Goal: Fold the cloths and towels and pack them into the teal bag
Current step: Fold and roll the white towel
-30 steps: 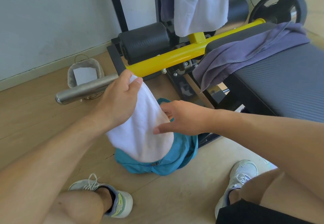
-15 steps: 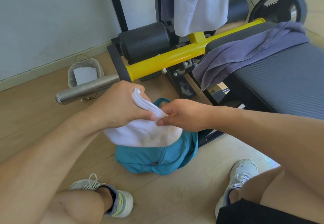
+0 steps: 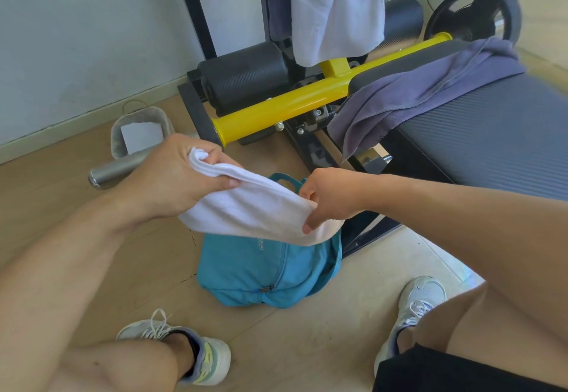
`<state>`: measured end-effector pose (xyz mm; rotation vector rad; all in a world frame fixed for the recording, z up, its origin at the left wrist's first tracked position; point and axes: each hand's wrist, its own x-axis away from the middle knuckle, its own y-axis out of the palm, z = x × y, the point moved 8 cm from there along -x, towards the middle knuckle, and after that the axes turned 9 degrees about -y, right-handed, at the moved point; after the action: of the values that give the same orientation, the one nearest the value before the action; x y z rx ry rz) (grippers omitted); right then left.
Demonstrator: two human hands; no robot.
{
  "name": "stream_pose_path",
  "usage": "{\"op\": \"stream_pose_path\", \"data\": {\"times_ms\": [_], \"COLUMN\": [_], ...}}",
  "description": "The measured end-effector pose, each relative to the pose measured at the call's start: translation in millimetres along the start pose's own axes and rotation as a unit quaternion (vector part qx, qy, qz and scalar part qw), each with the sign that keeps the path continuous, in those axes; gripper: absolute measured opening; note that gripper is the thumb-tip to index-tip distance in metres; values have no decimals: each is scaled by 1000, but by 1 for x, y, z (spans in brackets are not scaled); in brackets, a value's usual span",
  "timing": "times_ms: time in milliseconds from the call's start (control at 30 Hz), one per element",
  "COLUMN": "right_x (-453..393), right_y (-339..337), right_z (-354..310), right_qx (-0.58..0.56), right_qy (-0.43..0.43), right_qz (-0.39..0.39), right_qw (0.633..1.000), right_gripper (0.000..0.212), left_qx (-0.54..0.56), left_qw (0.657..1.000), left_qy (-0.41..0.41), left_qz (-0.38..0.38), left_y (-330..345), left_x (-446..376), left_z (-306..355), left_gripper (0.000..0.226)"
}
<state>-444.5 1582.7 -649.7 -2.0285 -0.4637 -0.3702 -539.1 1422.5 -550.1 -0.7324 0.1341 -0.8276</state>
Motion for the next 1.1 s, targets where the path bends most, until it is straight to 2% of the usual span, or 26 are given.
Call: {"op": "stream_pose_path", "data": {"times_ms": [67, 200, 300, 433, 567, 667, 767, 900, 1000, 1100], "right_x": [-3, -5, -3, 0, 0, 0, 0, 2, 7, 10], "right_y": [0, -8, -18, -33, -29, -26, -23, -26, -33, -36], "right_z": [4, 5, 4, 2, 6, 7, 5, 5, 9, 12], "right_qx": [-4, 6, -15, -23, -32, -39, -46, -36, -43, -78], "right_qy": [9, 17, 26, 17, 19, 27, 23, 32, 50, 58], "right_qz": [8, 58, 121, 171, 143, 132, 120, 119, 134, 137], "right_qw": [1000, 998, 992, 985, 989, 990, 991, 992, 989, 986], "right_gripper": [55, 37, 39, 43, 42, 34, 39, 41, 38, 40], "left_qx": [-7, -21, -44, -59, 1, 68, 87, 22, -54, -83], "left_qw": [1000, 996, 989, 991, 986, 981, 973, 965, 957, 950], "left_qy": [-14, -37, -38, -23, -25, -45, -69, -112, -170, -223], "left_qz": [17, 79, 138, 118, 163, 177, 202, 235, 231, 203], "left_y": [-4, -13, -17, -10, -22, -30, -35, -40, -41, -37], "left_x": [-2, -4, -5, -7, -3, 0, 0, -3, -7, -10], "left_z": [-5, -17, -15, -12, -7, -10, -19, -31, -45, -60], "left_gripper": [26, 32, 44, 32, 34, 15, 27, 37, 23, 38]}}
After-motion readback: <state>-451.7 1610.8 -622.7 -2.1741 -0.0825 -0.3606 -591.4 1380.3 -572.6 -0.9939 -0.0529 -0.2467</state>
